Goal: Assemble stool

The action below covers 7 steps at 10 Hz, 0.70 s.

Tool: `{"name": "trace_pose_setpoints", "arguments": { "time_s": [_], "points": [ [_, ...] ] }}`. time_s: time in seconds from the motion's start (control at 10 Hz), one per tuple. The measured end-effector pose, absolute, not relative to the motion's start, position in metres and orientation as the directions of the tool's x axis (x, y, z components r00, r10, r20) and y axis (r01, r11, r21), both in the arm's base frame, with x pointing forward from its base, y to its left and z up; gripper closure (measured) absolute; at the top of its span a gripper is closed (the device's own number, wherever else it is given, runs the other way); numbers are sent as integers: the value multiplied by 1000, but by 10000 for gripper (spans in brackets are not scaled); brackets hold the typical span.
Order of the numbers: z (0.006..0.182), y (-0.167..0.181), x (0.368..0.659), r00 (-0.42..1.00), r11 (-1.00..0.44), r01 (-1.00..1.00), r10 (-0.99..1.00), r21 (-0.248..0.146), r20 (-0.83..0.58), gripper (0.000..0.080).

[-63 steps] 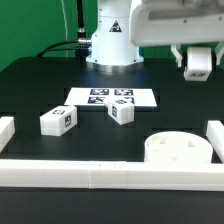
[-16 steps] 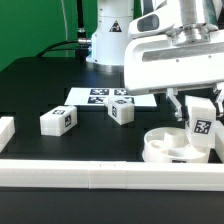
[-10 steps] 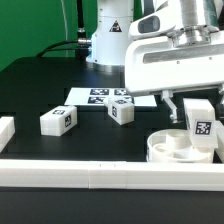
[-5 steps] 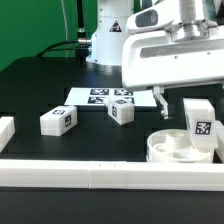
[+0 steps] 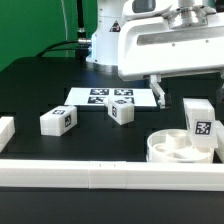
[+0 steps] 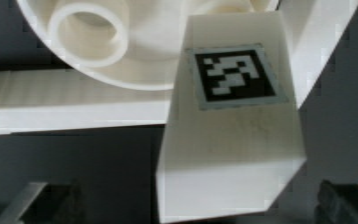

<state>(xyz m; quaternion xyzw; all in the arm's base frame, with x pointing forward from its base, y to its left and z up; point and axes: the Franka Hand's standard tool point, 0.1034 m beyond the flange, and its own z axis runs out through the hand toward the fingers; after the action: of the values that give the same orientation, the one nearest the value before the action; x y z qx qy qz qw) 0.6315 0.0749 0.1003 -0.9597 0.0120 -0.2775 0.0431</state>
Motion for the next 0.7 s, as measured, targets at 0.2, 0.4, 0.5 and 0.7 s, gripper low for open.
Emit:
{"name": "trace_pose_setpoints", "arguments": {
  "time_s": [0.2, 0.4, 0.5, 0.7],
  "points": [
    [99, 76, 631, 857, -996, 4, -43, -91, 514, 150],
    [89, 84, 619, 911, -995, 62, 26, -75, 411, 150],
    [92, 83, 618, 928, -994, 73, 39, -77, 370, 150],
    [92, 81, 613, 971, -992, 87, 63, -94, 231, 150]
  ]
}}
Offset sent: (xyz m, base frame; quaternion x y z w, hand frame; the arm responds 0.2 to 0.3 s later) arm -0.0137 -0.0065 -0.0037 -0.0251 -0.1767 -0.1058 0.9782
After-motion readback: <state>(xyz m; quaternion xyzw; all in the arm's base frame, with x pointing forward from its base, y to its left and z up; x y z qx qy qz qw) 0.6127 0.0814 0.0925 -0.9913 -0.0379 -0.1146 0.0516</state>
